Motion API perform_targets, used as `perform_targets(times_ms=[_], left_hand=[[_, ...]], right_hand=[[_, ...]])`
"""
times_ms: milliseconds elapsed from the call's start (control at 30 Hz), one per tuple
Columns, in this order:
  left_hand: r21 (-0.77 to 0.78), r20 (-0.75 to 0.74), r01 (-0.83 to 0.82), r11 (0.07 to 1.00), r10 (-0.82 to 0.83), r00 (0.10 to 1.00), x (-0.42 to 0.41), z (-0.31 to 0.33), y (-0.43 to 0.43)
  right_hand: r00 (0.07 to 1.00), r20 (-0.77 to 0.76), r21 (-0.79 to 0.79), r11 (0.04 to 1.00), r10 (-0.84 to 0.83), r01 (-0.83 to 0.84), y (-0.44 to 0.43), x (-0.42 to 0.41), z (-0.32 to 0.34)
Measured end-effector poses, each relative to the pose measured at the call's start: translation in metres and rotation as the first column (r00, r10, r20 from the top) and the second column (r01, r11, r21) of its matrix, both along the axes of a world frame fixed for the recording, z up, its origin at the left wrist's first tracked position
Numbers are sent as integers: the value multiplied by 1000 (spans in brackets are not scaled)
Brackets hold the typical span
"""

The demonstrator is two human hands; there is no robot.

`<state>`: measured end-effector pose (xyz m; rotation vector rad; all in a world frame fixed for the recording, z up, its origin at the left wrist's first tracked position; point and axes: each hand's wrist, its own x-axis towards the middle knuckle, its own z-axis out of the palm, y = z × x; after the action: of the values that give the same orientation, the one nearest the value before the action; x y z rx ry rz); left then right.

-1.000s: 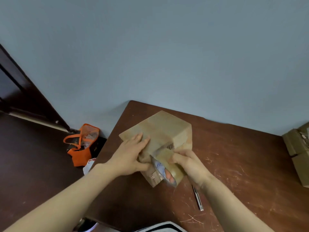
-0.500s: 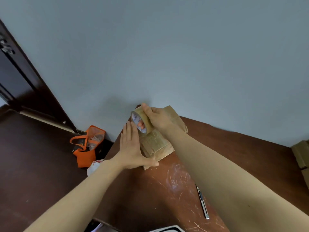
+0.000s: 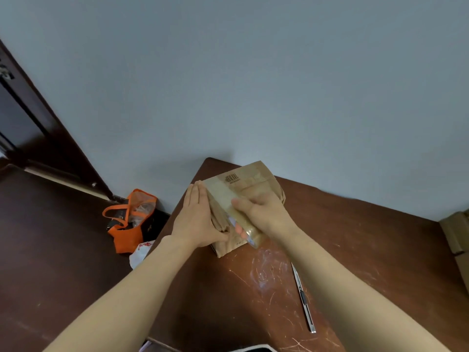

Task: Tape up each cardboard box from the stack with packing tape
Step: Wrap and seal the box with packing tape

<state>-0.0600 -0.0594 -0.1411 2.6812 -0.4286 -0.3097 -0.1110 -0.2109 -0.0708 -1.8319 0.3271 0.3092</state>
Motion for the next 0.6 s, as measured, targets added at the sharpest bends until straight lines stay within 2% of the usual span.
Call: perform_targets(times_ms=[200,367,433,500,533,600], left_hand=[[49,0,10,999,-10,1000,1,1,0],[151,13,56,987,-58,998,3,3,0],[219,-69,110,969,-97,993,7,9,3],[223,-195,141,965,-97,976,19,20,3],[196,-198,119,973,-79,977,24,25,-1],[162,-53,75,984,-68,996,27,25,-16]], right_hand=[[993,-80,-37,996,-82,80,-2,-30,-40],[976,-172,-38,991,-134,130,2,-27,-78],[980,-155,-60,991,-124,116,4,-22,-84],[982,-148,-52,993,-117,111,5,-19,-87],[982,-148,-42,993,-118,113,5,-18,-88],[982,-150,-31,993,-115,111,4,-18,-90]])
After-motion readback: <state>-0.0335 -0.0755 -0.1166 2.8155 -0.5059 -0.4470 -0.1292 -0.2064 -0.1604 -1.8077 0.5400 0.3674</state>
